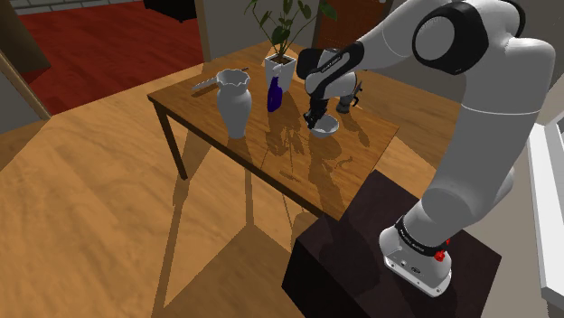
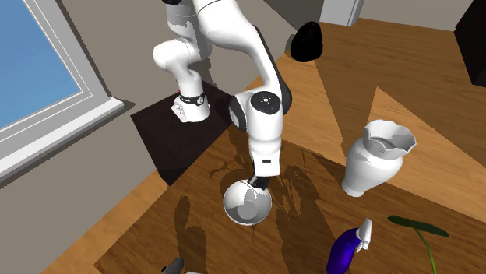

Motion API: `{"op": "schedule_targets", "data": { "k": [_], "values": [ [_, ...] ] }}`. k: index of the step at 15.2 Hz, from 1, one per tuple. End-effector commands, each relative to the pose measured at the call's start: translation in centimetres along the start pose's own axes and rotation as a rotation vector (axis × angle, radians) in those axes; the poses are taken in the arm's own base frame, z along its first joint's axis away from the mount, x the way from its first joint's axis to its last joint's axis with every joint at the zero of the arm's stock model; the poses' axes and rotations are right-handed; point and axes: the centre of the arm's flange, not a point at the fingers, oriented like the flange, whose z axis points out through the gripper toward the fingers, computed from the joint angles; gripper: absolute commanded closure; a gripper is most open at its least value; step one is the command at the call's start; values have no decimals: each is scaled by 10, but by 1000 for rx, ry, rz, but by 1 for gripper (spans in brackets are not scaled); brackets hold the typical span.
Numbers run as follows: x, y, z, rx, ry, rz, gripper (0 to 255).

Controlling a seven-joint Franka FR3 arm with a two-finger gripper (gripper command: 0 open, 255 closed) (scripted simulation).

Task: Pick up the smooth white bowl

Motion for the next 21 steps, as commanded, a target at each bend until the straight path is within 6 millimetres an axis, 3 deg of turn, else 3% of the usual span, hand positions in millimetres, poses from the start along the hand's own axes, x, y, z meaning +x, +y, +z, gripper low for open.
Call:
{"op": "schedule_targets", "data": {
  "k": [1,4,19,21],
  "values": [
    [0,0,0,0,0,0,255],
    [0,0,0,0,0,0,255],
    [4,-2,-79,0,0,0,255],
    [4,-2,-80,0,0,0,255]
  ]
}}
